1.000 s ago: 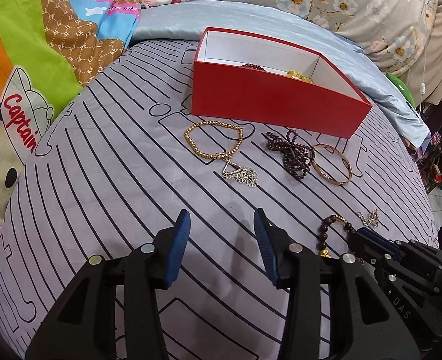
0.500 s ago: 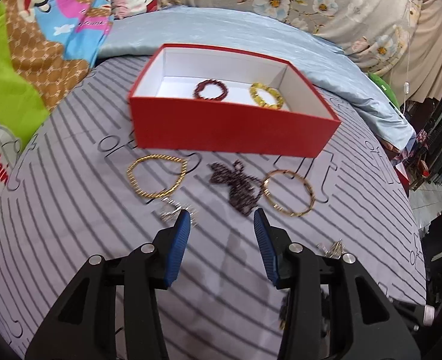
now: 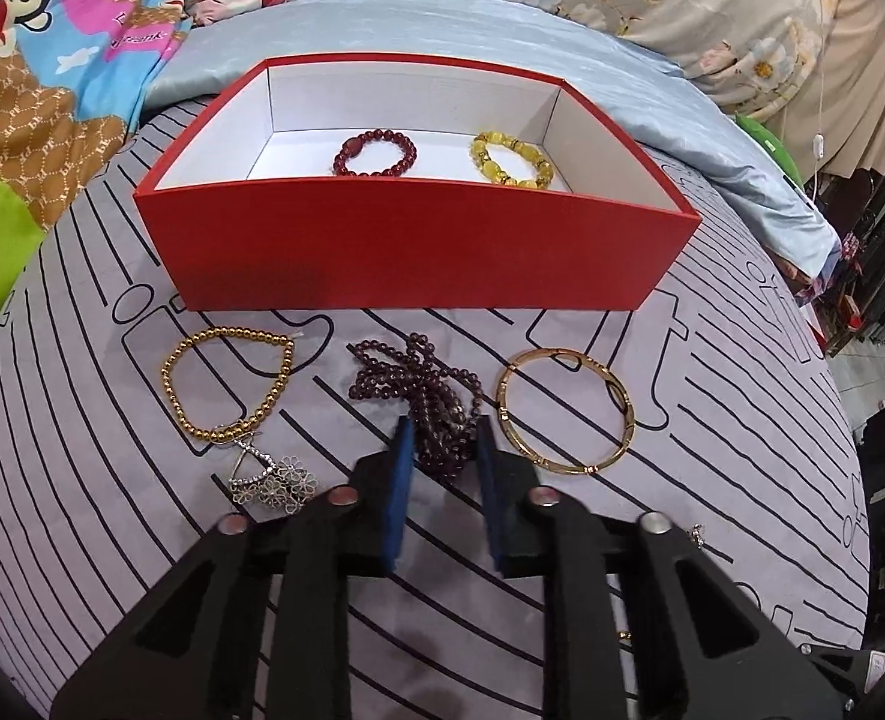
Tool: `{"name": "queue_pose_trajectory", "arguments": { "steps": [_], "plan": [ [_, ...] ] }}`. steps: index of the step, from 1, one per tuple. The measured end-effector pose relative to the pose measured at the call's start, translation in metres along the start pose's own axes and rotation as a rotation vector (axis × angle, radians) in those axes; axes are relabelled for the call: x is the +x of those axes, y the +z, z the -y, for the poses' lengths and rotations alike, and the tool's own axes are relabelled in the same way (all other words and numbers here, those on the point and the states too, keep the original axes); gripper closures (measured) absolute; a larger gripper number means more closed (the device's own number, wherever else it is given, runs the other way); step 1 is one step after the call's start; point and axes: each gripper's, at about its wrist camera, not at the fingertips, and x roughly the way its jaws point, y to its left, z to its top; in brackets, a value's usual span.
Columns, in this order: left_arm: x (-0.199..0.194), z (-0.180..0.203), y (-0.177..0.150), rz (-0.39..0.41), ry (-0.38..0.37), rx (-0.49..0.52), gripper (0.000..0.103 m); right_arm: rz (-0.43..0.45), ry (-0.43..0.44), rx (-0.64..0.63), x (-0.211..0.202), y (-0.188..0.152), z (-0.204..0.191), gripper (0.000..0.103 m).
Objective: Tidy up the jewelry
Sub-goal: 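Grasp the dark purple bead necklace with the left gripper while the right gripper grasps the dark bead bracelet, then lower the necklace and dark bead bracelet into the red box while opening both grippers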
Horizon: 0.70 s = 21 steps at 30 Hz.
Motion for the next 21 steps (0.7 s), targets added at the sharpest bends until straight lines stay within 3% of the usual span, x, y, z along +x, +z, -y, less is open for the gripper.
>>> {"name": "queue_pose_trajectory", "arguments": {
  "steps": [8, 21],
  "plan": [
    [-0.016, -0.012, 0.000, 0.038, -0.019, -0.016, 0.094, 0.005, 0.015, 0.009, -0.007, -0.001, 0.002, 0.095],
    [-0.074, -0.023, 0.003, 0.077, 0.030, 0.016, 0.094, 0.098, 0.036, -0.024, -0.044, 0.018, -0.012, 0.095]
  ]
}}
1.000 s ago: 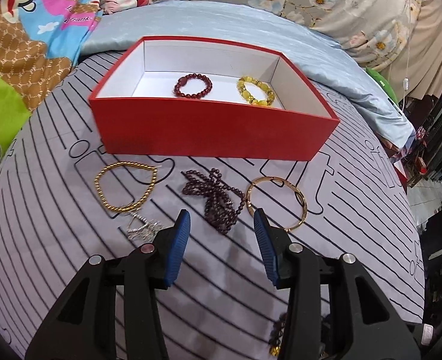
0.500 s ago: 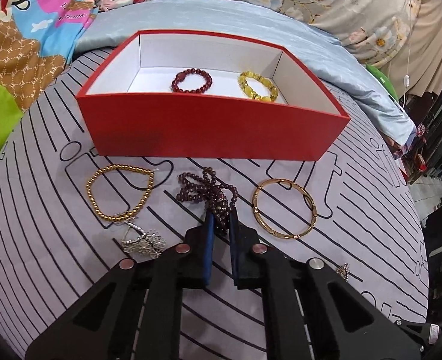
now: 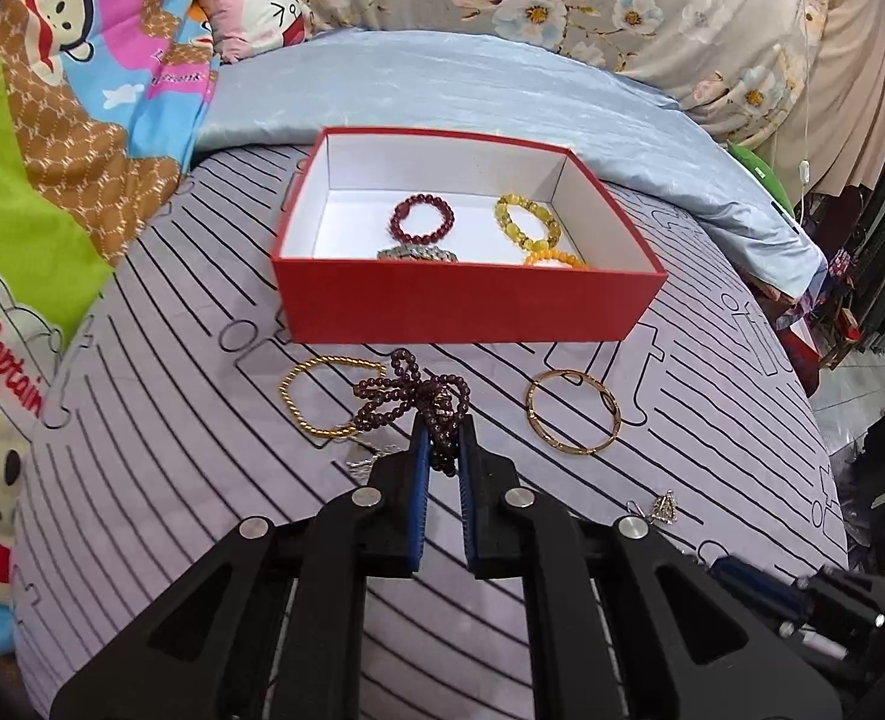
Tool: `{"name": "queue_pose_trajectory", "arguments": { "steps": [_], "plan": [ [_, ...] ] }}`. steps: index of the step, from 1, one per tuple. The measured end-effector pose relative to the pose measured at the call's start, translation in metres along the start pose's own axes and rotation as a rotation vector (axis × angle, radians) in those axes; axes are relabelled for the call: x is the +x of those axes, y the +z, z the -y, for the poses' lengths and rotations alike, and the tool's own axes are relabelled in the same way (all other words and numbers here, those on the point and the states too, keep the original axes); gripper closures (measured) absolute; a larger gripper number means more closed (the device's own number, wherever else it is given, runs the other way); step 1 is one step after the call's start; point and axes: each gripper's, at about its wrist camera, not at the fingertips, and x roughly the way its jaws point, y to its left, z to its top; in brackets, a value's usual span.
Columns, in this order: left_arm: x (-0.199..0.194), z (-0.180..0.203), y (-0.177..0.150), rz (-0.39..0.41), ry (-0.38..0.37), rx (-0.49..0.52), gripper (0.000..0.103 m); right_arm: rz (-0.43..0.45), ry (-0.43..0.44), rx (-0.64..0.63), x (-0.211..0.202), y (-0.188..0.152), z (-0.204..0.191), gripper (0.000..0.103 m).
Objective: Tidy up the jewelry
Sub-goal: 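Lower the necklace and dark bead bracelet into the red box while opening both grippers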
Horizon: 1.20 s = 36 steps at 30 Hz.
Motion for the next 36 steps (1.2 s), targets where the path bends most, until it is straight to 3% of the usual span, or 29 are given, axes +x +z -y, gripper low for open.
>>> {"name": "queue_pose_trajectory", "arguments": {
  "steps": [12, 19, 25, 36],
  "plan": [
    [-0.032, -0.009, 0.051, 0.067, 0.011, 0.059, 0.094, 0.151, -0.001, -0.040, -0.027, 0.076, -0.011, 0.095],
    [-0.013, -0.007, 0.102, 0.100, 0.059, 0.107, 0.094, 0.205, 0.019, -0.036, -0.006, 0.141, -0.013, 0.095],
    [0.034, -0.012, 0.130, 0.054, 0.075, 0.114, 0.094, 0.175, 0.054, 0.005, 0.040, 0.183, -0.007, 0.095],
    [0.102, -0.018, 0.139, -0.030, 0.079, 0.096, 0.094, 0.050, 0.077, 0.065, 0.129, 0.210, 0.005, 0.095]
  ]
}}
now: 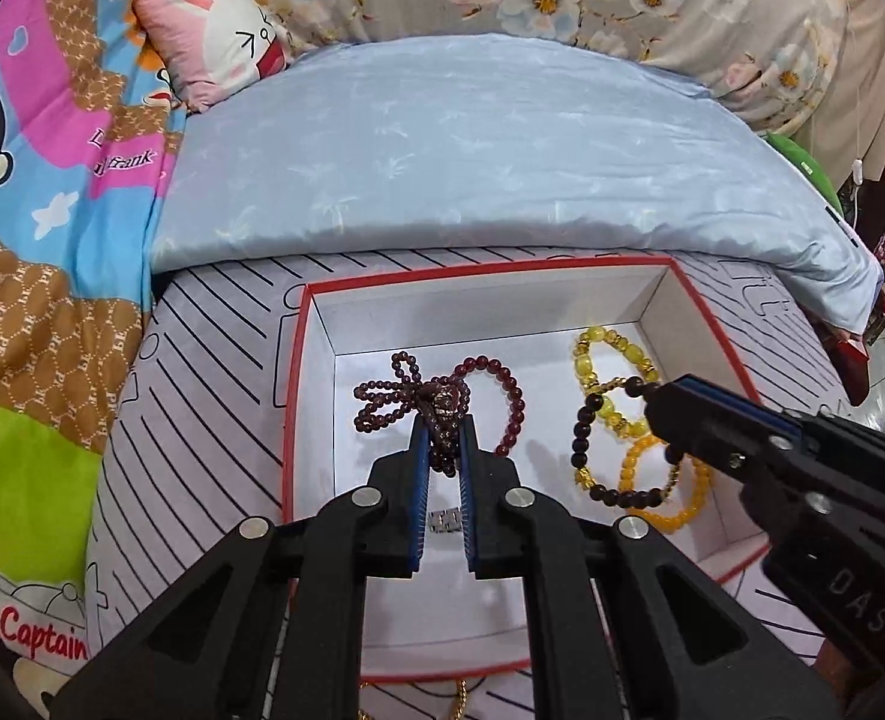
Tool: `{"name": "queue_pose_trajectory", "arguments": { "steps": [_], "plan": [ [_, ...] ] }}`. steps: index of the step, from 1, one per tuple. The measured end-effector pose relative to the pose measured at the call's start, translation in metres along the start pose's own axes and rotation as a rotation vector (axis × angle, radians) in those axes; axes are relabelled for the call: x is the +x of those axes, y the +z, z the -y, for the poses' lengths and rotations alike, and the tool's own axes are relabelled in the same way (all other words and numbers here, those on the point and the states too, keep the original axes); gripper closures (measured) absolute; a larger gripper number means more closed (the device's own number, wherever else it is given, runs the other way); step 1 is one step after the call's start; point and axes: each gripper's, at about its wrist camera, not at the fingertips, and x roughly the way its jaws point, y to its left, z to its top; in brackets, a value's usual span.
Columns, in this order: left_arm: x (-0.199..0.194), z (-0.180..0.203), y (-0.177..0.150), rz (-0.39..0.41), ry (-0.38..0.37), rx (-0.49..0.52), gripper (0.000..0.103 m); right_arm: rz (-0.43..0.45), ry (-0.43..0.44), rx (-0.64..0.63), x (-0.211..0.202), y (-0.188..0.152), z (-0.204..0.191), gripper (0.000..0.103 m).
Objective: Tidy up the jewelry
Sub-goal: 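Lower the necklace and dark bead bracelet into the red box while opening both grippers, then withdraw both open grippers from the box toward the gold bangles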
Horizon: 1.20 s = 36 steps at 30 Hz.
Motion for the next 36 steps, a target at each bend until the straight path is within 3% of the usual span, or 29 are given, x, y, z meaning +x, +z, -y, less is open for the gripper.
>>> {"name": "queue_pose_trajectory", "arguments": {
  "steps": [6, 8, 9, 11, 13, 19, 22, 30, 34, 36],
  "plan": [
    [0.021, -0.002, -0.001, -0.029, 0.026, 0.004, 0.091, -0.054, -0.059, -0.018, 0.032, 0.001, 0.005, 0.094],
    [0.023, -0.001, -0.002, -0.024, 0.030, 0.012, 0.089, -0.045, -0.098, -0.041, 0.034, 0.000, 0.003, 0.089],
    [0.023, -0.001, -0.002, -0.023, 0.038, 0.013, 0.084, -0.041, -0.111, -0.051, 0.034, 0.000, 0.002, 0.089],
    [0.021, 0.000, -0.003, -0.017, 0.046, 0.011, 0.062, -0.033, -0.138, -0.068, 0.033, 0.000, 0.002, 0.085],
    [0.016, 0.000, -0.003, -0.002, 0.053, 0.004, 0.058, -0.027, -0.143, -0.071, 0.029, -0.001, 0.002, 0.082],
    [-0.010, -0.003, -0.009, 0.033, 0.057, -0.008, 0.055, 0.017, -0.163, -0.097, -0.001, -0.006, 0.000, 0.078],
    [-0.028, -0.007, -0.018, 0.057, 0.054, -0.022, 0.050, 0.042, -0.167, -0.108, -0.024, -0.017, 0.000, 0.078],
    [-0.070, -0.010, -0.066, 0.070, 0.033, -0.047, 0.048, 0.056, -0.170, -0.090, -0.077, -0.064, 0.012, 0.077],
    [-0.082, -0.007, -0.094, 0.066, 0.060, -0.037, 0.044, 0.043, -0.188, -0.096, -0.094, -0.098, 0.013, 0.061],
    [-0.086, -0.005, -0.109, 0.058, 0.051, -0.049, 0.041, 0.032, -0.194, -0.102, -0.098, -0.113, 0.011, 0.059]
  ]
}}
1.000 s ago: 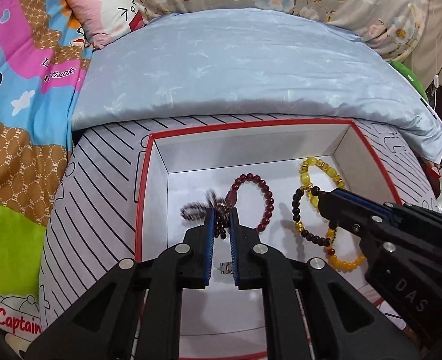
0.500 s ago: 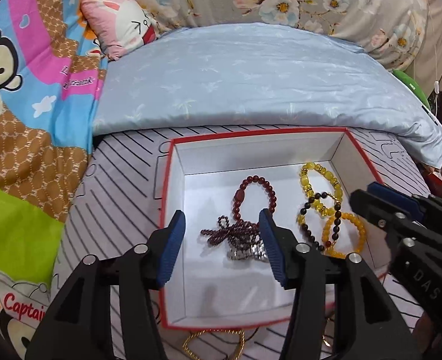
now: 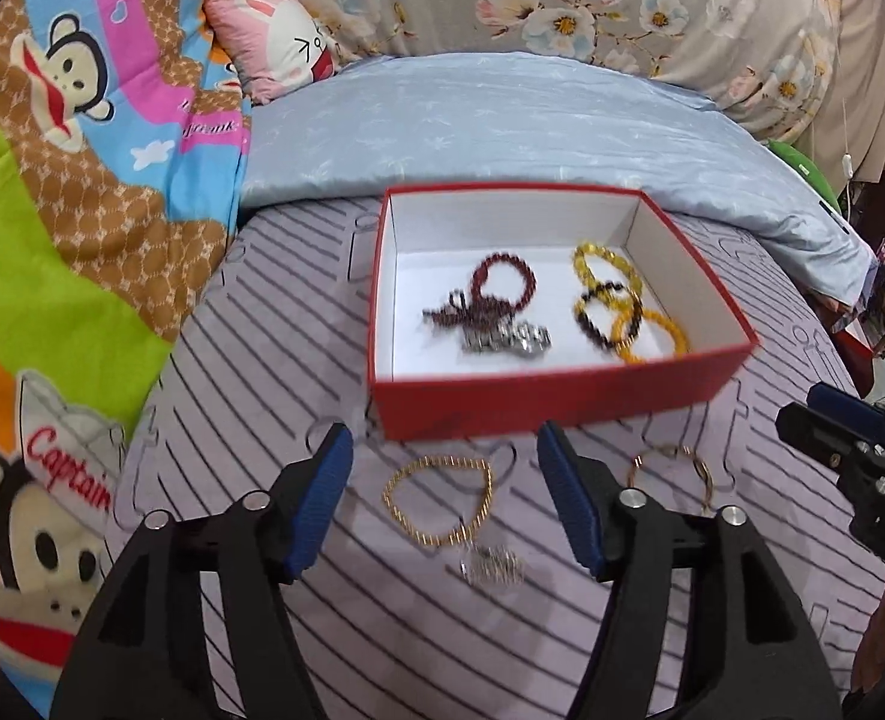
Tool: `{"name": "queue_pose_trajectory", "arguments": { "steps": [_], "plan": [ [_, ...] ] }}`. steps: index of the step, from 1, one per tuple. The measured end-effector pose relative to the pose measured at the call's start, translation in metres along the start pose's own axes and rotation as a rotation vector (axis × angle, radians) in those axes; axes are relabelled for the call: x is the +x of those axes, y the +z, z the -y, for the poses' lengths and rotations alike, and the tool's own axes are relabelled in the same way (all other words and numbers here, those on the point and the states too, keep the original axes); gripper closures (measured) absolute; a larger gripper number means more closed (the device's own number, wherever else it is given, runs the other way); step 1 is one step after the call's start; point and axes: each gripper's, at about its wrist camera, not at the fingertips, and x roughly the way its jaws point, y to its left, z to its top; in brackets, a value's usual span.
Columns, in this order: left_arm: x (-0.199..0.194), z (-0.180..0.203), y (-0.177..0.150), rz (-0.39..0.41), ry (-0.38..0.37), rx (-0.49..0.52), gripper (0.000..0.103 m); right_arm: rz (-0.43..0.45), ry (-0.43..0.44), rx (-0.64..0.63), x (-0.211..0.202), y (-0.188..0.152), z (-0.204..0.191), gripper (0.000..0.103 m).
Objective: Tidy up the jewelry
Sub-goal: 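Withdraw both open grippers from the box toward the gold bangles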
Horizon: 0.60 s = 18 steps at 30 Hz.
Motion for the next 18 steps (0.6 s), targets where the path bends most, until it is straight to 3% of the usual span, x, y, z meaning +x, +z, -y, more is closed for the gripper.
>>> {"name": "queue_pose_trajectory", "arguments": {
  "steps": [9, 13, 18],
  "plan": [
    [-0.001, 0.004, -0.053, -0.049, 0.014, -0.050, 0.041, -0.082, 0.004, 0.003, -0.002, -0.055, -0.008, 0.057],
    [0.000, 0.002, -0.068, -0.052, 0.022, -0.061, 0.041, -0.106, -0.001, 0.021, 0.002, -0.069, -0.008, 0.049],
    [0.003, 0.004, -0.079, -0.051, 0.042, -0.058, 0.041, -0.116, -0.012, 0.011, 0.011, -0.070, -0.013, 0.048]
  ]
}}
